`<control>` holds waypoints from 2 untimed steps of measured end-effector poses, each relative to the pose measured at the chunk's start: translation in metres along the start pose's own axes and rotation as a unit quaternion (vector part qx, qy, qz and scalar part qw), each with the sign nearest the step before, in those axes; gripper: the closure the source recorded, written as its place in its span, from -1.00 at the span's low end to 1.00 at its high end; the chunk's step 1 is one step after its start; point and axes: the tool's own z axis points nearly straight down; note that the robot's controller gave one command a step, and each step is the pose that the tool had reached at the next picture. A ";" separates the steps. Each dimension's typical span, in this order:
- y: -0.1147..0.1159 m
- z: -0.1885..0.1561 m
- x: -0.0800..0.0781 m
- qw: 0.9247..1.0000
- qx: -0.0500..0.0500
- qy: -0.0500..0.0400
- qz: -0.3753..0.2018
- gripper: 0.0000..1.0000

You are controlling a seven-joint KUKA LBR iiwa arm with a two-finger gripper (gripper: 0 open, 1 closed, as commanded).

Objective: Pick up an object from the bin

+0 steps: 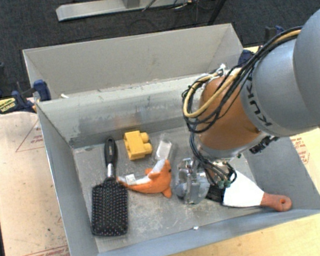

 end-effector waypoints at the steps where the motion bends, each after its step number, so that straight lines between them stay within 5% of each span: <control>1: 0.000 -0.012 0.002 1.000 0.000 0.003 0.000 1.00; 2: 0.000 -0.032 0.001 1.000 0.000 0.002 0.000 1.00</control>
Offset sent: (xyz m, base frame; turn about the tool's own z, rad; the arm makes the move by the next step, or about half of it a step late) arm -0.0001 0.0001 0.0251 0.0000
